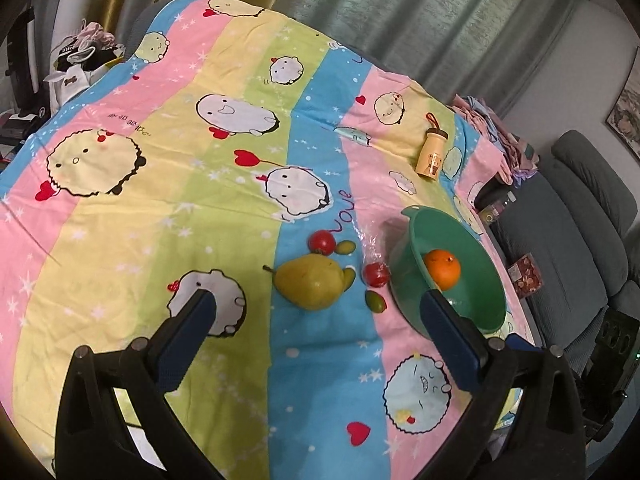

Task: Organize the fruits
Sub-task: 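Withdraw the right gripper from the basin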

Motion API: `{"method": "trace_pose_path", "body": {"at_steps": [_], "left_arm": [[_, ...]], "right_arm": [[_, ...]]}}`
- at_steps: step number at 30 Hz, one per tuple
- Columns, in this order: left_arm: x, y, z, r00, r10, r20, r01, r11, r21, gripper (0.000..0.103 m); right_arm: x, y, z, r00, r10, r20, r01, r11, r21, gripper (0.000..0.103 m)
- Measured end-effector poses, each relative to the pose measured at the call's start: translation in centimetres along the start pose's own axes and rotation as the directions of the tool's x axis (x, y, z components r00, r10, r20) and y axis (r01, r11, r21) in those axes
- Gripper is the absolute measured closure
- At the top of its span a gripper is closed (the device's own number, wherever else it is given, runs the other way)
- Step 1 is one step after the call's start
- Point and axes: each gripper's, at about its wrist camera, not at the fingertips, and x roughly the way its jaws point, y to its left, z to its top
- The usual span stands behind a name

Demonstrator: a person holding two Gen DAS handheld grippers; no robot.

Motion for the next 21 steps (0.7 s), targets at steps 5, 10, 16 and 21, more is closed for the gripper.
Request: {"method": "trace_pose_path", "body": {"at_steps": [5,10,16,21], "left_arm": [[0.1,0.3,-0.6,1.000,0.003,-0.016,-0.003,1.000,0.016,0.001],[0.7,1.0,-1.3,0.999,-0.009,-0.047,0.010,1.000,0.012,0.001],[1.7,2.1,-2.0,0.996,-0.028,-0.081,0.027,1.000,-0.004,0.001],[2.5,2.8,-2.1,0.994,-0.041,-0.098,0.040,0.999,-0.011,0.001]], "right_arm": [[1.4,1.8,-0.6,0.998,0.026,-0.049,-0.028,0.999,-0.038,0.034],[2.9,2.7,-1.1,0.995,0.041,-0.096,-0.046,0.997,-0.054,0.034],[5.0,3.3,-1.3,0.989,0.045,-0.141,-0.054,0.997,-0.060,0.034],[6.7,3.9,-1.1,0.984,0.050,-0.171,-0.062,0.996,-0.069,0.034]]}}
